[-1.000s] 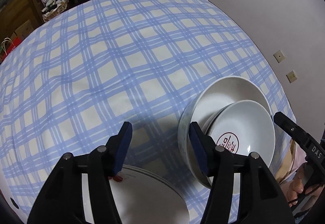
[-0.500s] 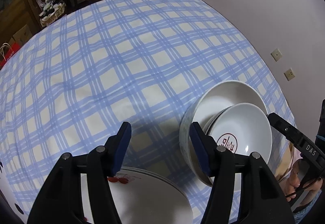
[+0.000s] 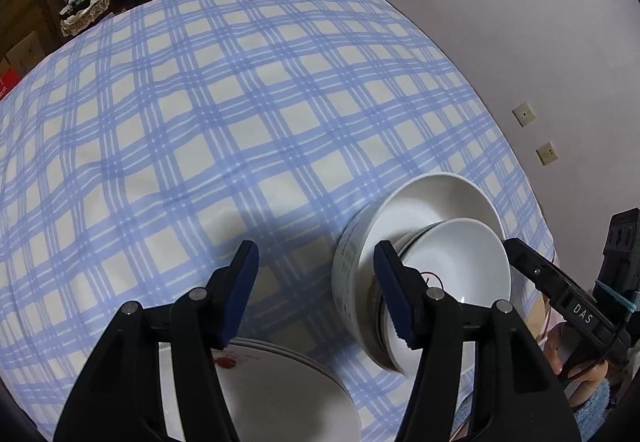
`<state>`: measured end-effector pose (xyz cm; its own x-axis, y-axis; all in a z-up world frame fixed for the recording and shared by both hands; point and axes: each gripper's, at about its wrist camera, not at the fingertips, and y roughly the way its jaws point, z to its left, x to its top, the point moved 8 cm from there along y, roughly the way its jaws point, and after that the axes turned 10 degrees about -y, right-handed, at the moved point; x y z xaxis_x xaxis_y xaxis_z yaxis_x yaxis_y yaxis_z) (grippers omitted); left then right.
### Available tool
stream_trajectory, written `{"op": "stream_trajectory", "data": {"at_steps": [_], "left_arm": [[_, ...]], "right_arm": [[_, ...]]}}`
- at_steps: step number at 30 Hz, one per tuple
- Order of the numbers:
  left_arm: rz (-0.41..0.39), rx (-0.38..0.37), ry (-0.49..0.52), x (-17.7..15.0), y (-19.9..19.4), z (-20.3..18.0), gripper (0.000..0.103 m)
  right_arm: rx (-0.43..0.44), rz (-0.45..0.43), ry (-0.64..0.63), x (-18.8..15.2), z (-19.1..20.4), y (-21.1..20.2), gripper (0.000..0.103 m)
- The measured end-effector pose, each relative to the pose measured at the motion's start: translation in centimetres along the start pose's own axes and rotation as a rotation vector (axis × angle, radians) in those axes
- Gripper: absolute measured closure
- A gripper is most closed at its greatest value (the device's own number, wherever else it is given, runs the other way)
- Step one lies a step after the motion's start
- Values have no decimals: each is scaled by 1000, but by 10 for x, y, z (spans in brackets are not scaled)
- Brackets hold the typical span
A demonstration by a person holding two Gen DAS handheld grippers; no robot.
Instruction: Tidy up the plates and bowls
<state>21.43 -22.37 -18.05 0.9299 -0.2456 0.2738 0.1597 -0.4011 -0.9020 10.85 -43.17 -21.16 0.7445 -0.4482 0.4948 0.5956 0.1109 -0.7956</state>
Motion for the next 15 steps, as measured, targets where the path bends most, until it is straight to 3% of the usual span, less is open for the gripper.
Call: {"op": "stream_trajectory", "data": {"at_steps": [15], "left_arm": [[49,38,54,3,26,-2,44]], "right_arm": [[-46,37,-29,0,0,9,40]]}}
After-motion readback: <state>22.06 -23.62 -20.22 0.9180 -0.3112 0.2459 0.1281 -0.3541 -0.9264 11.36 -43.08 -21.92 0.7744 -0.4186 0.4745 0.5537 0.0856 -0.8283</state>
